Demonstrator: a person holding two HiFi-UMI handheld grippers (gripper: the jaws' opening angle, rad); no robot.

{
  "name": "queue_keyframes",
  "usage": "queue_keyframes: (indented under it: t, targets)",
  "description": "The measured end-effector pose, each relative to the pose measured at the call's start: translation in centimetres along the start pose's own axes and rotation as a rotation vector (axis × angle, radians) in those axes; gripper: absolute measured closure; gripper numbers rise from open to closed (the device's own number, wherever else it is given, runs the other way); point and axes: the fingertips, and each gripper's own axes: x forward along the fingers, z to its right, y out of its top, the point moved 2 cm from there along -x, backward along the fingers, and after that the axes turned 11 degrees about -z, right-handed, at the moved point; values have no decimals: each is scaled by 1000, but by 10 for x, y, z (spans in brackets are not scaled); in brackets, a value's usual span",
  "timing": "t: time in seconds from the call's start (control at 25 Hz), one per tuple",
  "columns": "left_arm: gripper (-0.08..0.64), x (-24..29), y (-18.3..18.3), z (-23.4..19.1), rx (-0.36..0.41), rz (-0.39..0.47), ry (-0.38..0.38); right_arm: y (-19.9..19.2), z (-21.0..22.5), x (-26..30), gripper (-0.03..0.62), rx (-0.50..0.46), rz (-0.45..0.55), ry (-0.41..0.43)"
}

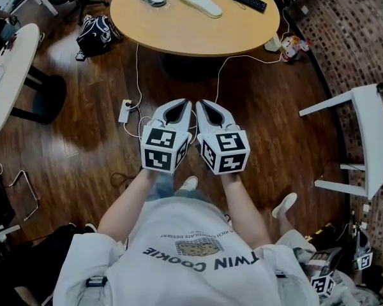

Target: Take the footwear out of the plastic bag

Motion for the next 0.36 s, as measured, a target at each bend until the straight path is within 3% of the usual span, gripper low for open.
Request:
queue_keyframes:
  t: [0.36]
  targets:
    - [557,-21,-9,4,9,1,-7,-5,-19,-13,591,-5,5,-7]
